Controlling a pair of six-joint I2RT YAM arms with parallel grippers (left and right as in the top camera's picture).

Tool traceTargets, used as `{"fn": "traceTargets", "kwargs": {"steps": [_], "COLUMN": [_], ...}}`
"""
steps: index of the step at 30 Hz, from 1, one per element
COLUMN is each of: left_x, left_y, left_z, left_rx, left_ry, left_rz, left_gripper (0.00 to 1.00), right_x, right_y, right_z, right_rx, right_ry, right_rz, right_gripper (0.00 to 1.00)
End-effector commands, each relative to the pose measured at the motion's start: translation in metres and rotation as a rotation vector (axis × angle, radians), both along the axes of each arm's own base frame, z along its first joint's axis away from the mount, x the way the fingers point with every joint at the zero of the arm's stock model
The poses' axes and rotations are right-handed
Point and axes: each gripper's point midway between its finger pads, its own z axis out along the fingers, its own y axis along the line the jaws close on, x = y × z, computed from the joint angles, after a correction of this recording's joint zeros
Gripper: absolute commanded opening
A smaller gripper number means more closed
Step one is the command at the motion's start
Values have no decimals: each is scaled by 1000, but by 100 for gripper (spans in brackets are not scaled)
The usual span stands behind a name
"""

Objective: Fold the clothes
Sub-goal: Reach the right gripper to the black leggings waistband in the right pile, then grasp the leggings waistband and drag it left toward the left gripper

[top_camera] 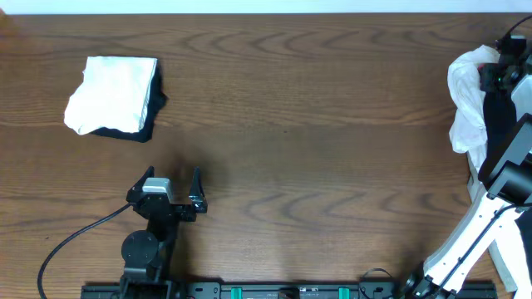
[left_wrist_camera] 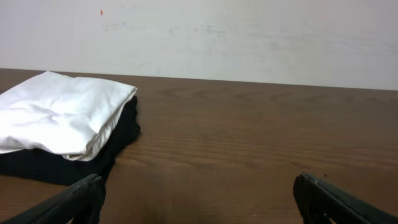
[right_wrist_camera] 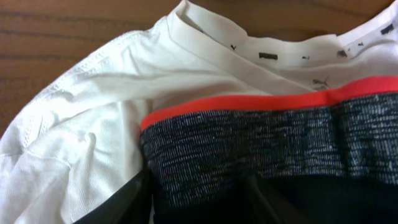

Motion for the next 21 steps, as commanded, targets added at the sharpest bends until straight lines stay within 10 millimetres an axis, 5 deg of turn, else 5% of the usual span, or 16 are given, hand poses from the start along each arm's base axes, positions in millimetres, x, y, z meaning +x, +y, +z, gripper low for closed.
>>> {"fn": "traceTargets", "kwargs": {"steps": [1,3,9,13,16,21], "left_x": [-1,-1,-1,-1,-1,-1], "left_y": [-2,-2,-2,-2,-2,-2], "left_z": [-15,-15,-15,-15,-15,-15], "left_rx": [19,19,19,19,19,19], "left_ry": [40,40,40,40,39,40], "left_rz": [-12,-13,-13,-12,-13,-13], "left_gripper": [98,98,98,98,98,98], "right_x": [7,8,10,14,20,26], "right_y": [2,1,0,2,8,33], "right_z": [-1,1,3,13,41,117], "right_rx": [12,7,9,26,34,30], "right_ry": [-20,-30,-41,-73,-127,-243], "right_rz": [10,10,0,-2,30,93], "right_gripper": [41,38,2,1,1,1]}}
